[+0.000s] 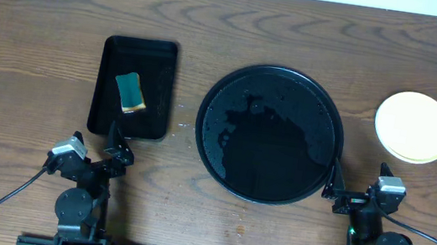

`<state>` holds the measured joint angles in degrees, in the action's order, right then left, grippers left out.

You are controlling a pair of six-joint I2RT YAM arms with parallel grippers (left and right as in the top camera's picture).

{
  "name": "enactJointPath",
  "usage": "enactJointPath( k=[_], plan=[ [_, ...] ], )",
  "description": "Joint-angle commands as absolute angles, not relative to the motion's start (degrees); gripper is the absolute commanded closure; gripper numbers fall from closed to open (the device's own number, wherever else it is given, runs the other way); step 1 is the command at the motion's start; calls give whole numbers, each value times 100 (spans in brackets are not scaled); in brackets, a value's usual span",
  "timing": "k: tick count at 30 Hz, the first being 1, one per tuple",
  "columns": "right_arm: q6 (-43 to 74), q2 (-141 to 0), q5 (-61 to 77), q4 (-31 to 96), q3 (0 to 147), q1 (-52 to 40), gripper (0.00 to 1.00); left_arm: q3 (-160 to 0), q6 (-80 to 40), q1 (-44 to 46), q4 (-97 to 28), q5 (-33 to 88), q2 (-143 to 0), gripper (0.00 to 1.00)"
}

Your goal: Clean dirty plates on tray and stack at the side

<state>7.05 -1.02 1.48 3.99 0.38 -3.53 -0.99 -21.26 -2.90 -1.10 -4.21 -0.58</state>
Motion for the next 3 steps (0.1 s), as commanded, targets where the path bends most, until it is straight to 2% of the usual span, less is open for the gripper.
enactJointPath(
  k=[1,3],
  plan=[
    [768,-93,134,425,32,-296,1,-23,-2174,-276,-381,-478,-23,9],
    [768,-93,134,425,32,-296,1,-23,-2174,-276,-381,-478,-23,9]
  ],
)
